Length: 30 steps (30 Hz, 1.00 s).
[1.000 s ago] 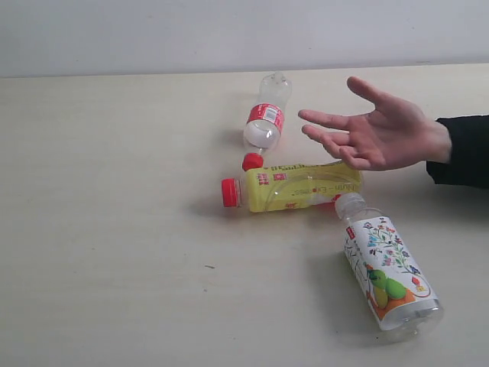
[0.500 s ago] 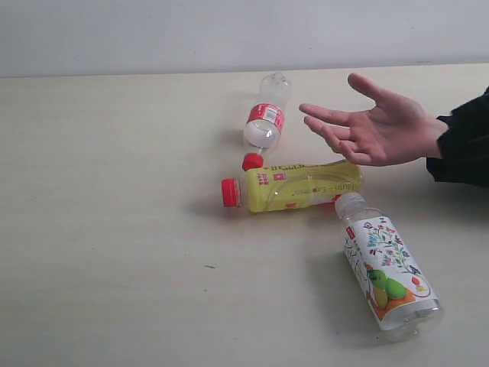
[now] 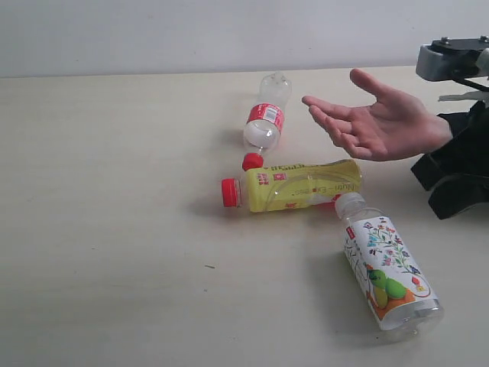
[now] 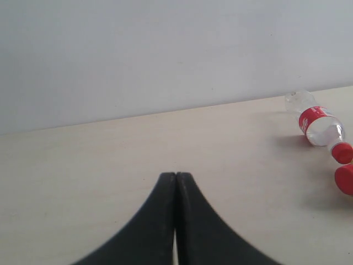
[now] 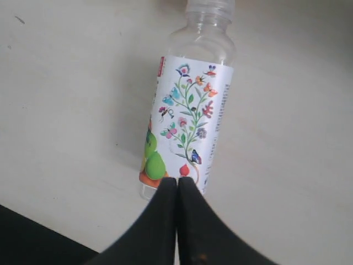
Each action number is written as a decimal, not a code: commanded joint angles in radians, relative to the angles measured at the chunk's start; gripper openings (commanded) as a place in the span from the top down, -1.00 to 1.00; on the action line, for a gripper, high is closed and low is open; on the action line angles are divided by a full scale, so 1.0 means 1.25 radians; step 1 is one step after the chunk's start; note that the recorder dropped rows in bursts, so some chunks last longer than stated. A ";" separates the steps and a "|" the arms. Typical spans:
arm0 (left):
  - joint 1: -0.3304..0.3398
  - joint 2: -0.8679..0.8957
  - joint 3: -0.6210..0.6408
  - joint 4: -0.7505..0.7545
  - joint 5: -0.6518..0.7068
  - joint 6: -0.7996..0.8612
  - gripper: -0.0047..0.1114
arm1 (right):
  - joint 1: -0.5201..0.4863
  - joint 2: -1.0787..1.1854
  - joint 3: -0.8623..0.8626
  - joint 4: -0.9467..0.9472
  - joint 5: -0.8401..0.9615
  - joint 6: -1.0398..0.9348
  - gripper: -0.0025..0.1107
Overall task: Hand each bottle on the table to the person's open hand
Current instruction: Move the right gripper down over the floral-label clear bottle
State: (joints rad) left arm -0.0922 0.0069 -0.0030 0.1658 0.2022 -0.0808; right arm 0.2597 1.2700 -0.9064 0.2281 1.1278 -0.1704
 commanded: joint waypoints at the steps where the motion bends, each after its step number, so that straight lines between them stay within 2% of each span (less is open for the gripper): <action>1: 0.003 -0.006 0.002 0.002 -0.007 0.001 0.92 | 0.003 -0.004 -0.006 -0.063 -0.008 0.025 0.96; 7: 0.003 -0.006 0.002 0.002 -0.007 0.001 0.92 | 0.122 -0.004 -0.006 -0.286 -0.010 0.198 0.96; 12: 0.003 -0.006 0.002 0.002 -0.007 0.001 0.92 | 0.192 0.002 -0.006 -0.284 -0.012 0.231 0.92; 14: 0.003 -0.006 0.002 0.002 -0.007 0.001 0.92 | 0.203 0.011 -0.006 -0.270 -0.007 0.238 0.75; 19: 0.003 -0.006 0.002 0.002 -0.007 0.001 0.92 | 0.207 0.038 -0.006 -0.212 0.004 0.244 0.12; 22: 0.003 -0.006 0.002 0.002 -0.007 0.001 0.92 | 0.207 0.050 -0.006 -0.208 0.002 0.244 -0.10; 25: 0.003 -0.006 0.002 0.002 -0.007 0.001 0.92 | 0.207 0.086 -0.006 -0.208 -0.025 0.251 -0.39; 30: 0.003 -0.006 0.002 0.002 -0.007 0.001 0.92 | 0.207 0.177 -0.006 -0.201 -0.117 0.288 -0.42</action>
State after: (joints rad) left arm -0.0922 0.0069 -0.0030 0.1658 0.2022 -0.0808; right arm 0.5148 1.4565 -0.9064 -0.0245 1.0173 0.1766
